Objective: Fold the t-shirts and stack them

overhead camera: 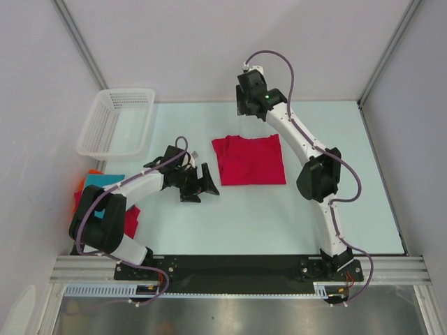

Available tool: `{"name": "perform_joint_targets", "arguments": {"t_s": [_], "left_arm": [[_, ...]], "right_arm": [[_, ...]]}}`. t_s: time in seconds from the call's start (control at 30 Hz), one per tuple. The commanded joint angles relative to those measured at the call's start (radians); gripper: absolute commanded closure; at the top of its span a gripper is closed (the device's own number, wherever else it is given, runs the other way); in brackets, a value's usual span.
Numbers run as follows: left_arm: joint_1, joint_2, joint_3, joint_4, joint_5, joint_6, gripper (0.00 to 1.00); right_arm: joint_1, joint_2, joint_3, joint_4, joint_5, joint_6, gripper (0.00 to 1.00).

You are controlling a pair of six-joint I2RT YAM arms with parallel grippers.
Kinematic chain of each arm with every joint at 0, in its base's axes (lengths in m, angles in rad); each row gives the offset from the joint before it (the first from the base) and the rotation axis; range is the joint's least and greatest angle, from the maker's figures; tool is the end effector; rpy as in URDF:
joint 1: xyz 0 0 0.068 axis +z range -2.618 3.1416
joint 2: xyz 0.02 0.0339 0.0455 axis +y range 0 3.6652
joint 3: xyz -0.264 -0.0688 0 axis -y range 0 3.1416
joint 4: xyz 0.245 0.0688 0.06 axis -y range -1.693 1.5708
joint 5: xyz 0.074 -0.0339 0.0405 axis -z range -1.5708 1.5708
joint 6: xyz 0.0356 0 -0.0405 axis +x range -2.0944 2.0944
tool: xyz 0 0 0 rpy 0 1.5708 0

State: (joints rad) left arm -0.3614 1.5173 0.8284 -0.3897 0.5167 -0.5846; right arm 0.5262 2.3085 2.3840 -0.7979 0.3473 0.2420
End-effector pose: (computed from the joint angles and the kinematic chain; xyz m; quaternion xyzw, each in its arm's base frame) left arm 0.2583 -0.1164 0.1752 -0.0426 0.9388 -0.3279 0.0968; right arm 0.4540 0.2497 0.3161 -0.0567 0.8987 0.0059 0.4349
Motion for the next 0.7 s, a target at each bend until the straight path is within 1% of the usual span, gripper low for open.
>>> {"name": "perform_joint_targets", "arguments": {"t_s": [0.0,0.1,0.13,0.27,0.4,0.67], "left_arm": [[0.001,-0.066,-0.018,0.041,-0.001,-0.011,0.04],[-0.001,-0.088,-0.012,0.040,0.005,-0.012,0.04],[-0.001,-0.091,-0.012,0.040,0.003,-0.012,0.04],[0.001,-0.106,-0.028,0.043,0.003,-0.014,0.04],[-0.001,-0.108,-0.049,0.054,0.006,-0.014,0.04],[-0.001,-0.092,-0.052,0.054,-0.003,-0.006,0.04]], "right_arm": [[0.024,-0.135,-0.138,0.019,0.044,0.003,0.40],[0.023,-0.193,-0.261,0.051,0.055,0.025,0.40],[0.020,-0.207,-0.343,0.063,0.056,0.031,0.40],[0.021,-0.261,-0.497,0.112,0.058,0.045,0.40],[0.012,-0.261,-0.545,0.137,0.064,0.043,0.40],[-0.029,-0.138,-0.482,0.141,0.070,0.003,0.40]]}}
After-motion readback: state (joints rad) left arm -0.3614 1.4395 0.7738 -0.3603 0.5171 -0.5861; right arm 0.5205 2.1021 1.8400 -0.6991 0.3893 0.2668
